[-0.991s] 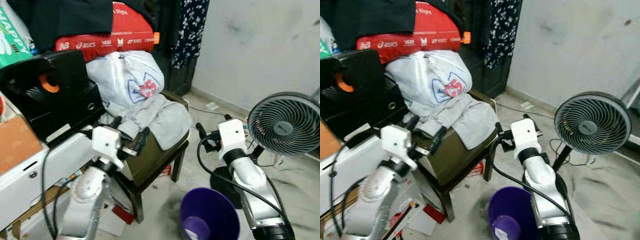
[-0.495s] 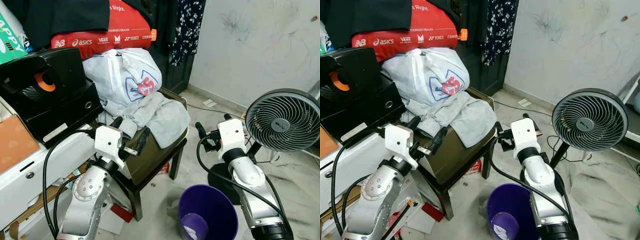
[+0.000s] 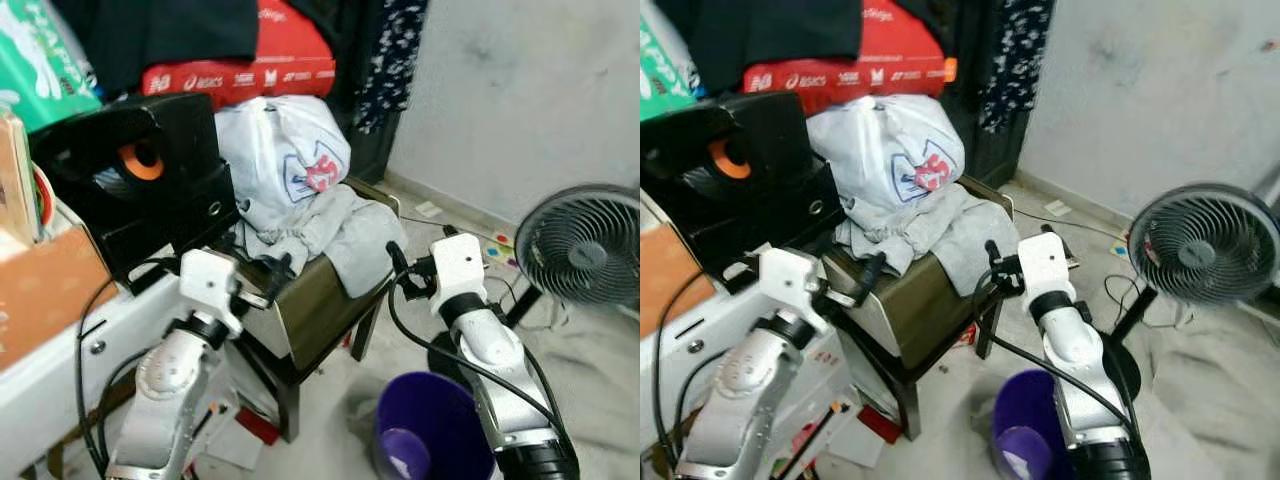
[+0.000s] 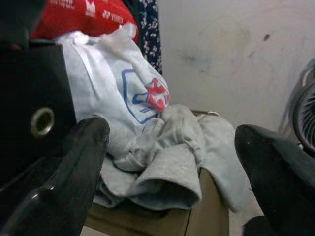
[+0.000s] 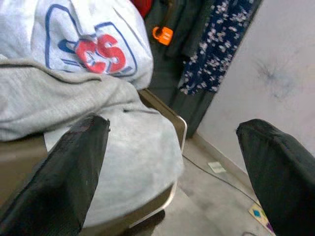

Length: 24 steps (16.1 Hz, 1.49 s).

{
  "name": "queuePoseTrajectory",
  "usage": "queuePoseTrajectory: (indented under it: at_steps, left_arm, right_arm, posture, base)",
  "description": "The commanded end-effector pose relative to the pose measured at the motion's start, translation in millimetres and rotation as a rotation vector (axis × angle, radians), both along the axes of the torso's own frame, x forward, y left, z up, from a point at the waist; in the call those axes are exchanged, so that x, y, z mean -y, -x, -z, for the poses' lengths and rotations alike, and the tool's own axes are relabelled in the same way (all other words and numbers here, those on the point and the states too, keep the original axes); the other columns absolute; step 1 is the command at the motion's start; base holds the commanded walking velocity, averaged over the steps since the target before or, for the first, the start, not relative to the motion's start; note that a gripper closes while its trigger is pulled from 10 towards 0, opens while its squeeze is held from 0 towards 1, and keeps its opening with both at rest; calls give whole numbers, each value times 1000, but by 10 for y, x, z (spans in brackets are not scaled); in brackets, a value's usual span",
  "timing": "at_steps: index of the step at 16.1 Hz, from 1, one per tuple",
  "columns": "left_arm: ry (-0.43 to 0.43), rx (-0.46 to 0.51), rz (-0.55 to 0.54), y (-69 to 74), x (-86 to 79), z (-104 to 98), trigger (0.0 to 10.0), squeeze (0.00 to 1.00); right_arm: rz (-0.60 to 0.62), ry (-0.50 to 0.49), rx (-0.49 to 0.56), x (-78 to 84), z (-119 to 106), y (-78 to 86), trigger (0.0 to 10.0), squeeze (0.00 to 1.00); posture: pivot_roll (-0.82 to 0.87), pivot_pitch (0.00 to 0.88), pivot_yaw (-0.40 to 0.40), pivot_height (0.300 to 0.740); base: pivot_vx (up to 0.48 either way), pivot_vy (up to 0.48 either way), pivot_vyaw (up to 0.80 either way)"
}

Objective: Clean up the room

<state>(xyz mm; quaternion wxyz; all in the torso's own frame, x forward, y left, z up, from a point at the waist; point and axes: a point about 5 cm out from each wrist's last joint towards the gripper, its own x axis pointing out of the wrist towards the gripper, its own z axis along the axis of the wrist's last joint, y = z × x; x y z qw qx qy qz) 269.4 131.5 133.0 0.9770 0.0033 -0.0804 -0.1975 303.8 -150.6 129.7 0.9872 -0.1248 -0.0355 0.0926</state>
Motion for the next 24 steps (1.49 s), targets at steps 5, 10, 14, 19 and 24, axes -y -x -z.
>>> queuePoseTrajectory:
  at_steps: [5,10,14,19,24]
  left_arm:
    - [-3,0,22,-1,78,-15,10000,0]
    - [-5,10,22,4,84,-28,10000,0]
    - [-4,9,23,4,85,-28,10000,0]
    - [-4,7,23,0,79,-26,10000,0]
    - [2,2,21,-3,70,-13,10000,0]
  right_arm:
    - [17,1,-5,68,10,5,10000,0]
    - [17,2,-5,73,12,6,10000,0]
    - [18,2,-4,73,12,4,10000,0]
    - [17,1,-4,70,11,-1,10000,0]
    - [16,19,-1,63,19,1,10000,0]
  posture:
    - [-47,0,-44,740]
    - [-46,0,-46,740]
    - [-46,0,-46,740]
    - [-45,0,-46,740]
    - [-42,0,-45,740]
  base:
    - [0,73,0]
    - [0,-245,0]
    - [0,-358,0]
    - [0,-223,0]
    - [0,0,0]
